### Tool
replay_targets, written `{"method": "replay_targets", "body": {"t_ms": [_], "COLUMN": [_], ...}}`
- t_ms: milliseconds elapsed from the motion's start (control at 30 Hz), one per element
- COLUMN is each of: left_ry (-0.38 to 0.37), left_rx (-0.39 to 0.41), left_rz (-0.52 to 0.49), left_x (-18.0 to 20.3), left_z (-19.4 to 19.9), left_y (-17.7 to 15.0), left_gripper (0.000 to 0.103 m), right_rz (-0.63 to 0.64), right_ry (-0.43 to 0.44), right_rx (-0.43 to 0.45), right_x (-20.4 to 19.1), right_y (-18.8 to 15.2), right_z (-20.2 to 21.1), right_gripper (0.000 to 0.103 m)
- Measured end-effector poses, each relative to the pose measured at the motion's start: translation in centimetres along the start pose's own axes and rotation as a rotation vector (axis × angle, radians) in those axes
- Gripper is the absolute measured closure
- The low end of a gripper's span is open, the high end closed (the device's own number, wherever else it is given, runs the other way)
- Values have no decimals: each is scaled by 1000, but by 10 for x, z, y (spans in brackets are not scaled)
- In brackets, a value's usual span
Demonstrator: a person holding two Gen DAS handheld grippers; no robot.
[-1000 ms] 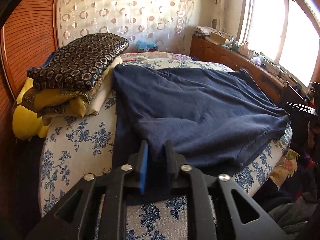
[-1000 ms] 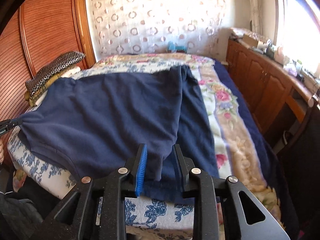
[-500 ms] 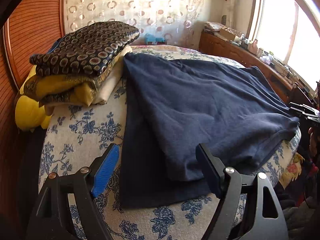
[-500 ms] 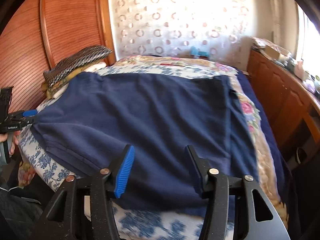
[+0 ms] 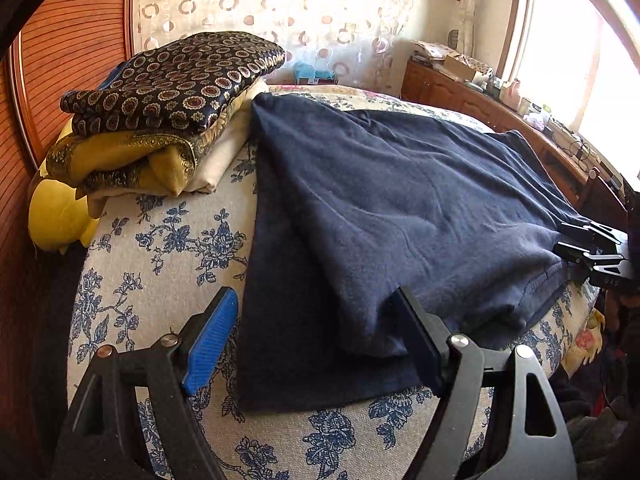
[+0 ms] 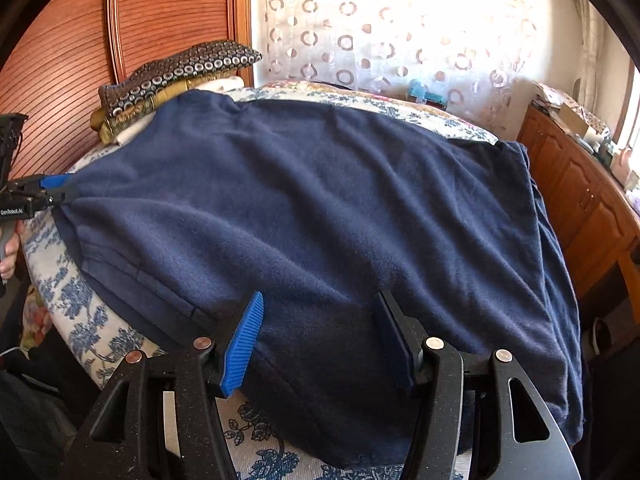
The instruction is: Fold small clothes
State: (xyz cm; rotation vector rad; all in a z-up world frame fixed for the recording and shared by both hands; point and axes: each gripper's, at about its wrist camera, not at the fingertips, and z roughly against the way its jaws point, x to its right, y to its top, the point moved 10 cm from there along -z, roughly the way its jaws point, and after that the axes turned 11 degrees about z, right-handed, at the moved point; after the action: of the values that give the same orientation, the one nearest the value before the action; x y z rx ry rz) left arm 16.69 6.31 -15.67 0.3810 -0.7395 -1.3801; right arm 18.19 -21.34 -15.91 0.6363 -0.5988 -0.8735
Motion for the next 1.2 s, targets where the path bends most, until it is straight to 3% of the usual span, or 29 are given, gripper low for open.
{"method": "replay_targets", "body": {"t_ms": [167,233,400,667,733,800,833,933,1200], "left_ry": [-22,-42,-52,-47,-38,-64,-90,-97,-222], "left_rx": [4,27,50,31,33,23,18,50,98], "left_rz": [8,24,62,83,77,68,67,9,-59], "left_x": [3,4,-1,-5,-4,1,6,24,80], "left_z": [1,6,12,8,7,7,9,18,39], "left_y": [-2,-1,3,-5,-5,-6,-7,-2,39], "left_gripper": [23,29,40,43,54,84,89,94,94], "right_rz": [-10,-23,-37,-48,-51,-51,-51,-50,-48], "right_ry": [-4,-25,-31,-43,-49,-49,-49,-48,-56], "right_rx": [22,36,53,66,72,75,77,77,74], "right_x": [0,1,1,2,2,2,1,2,10], "right_y": [-1,-3,-6,-10,-11,-12,-12,-14,-16], "right_z": [-8,-6,-6,-3,-2,-2,-1,0,7], "right_gripper": [39,32,28,24,24,23,23,23,23]}}
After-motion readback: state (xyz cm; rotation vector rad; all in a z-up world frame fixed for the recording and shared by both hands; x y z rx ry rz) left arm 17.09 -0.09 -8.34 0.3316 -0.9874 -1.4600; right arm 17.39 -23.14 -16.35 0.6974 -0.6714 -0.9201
